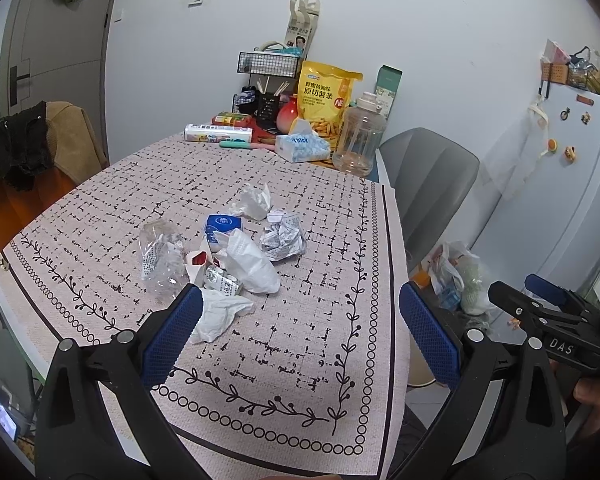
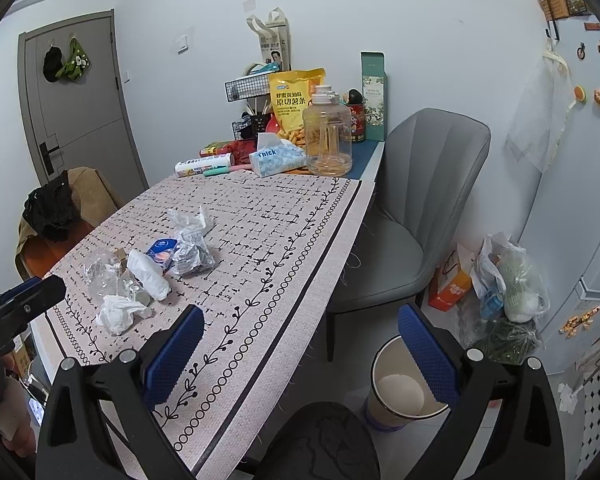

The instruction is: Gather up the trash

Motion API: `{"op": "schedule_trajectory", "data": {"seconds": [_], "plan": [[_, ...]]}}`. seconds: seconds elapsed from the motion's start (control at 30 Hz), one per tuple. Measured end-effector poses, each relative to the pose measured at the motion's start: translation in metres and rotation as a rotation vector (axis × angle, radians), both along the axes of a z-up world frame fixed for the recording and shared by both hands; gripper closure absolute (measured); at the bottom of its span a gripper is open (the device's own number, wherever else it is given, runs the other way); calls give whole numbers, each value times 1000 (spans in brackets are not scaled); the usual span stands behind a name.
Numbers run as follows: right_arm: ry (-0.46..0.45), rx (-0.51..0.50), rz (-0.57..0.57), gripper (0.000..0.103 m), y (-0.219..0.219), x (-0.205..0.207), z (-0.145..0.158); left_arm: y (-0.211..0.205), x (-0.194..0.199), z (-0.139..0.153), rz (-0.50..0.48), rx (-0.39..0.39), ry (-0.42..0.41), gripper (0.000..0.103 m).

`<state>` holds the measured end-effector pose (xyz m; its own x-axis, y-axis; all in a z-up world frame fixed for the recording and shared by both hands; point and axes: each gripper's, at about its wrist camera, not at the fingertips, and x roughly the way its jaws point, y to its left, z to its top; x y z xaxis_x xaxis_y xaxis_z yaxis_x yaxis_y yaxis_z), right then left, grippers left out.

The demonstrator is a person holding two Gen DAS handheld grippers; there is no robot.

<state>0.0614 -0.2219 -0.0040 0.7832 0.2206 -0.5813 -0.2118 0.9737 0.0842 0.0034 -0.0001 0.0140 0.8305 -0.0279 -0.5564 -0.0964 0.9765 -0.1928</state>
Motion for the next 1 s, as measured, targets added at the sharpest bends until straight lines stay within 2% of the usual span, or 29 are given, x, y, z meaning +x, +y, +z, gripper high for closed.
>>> {"op": "schedule_trajectory", "data": {"seconds": [0.27,0.43,0.83,1.0], "plan": [[27,9,57,8,11,11,-11,11,10,-13,19,-15,24,6],[46,6,98,8,25,23,-21,32,16,-26,54,-44,39,8],[125,35,238,23,81,64,-43,97,27,-59,169,-99,98,24],[153,46,293,29,102,77,-50,121,35,-69,217,-127,108,26]]}}
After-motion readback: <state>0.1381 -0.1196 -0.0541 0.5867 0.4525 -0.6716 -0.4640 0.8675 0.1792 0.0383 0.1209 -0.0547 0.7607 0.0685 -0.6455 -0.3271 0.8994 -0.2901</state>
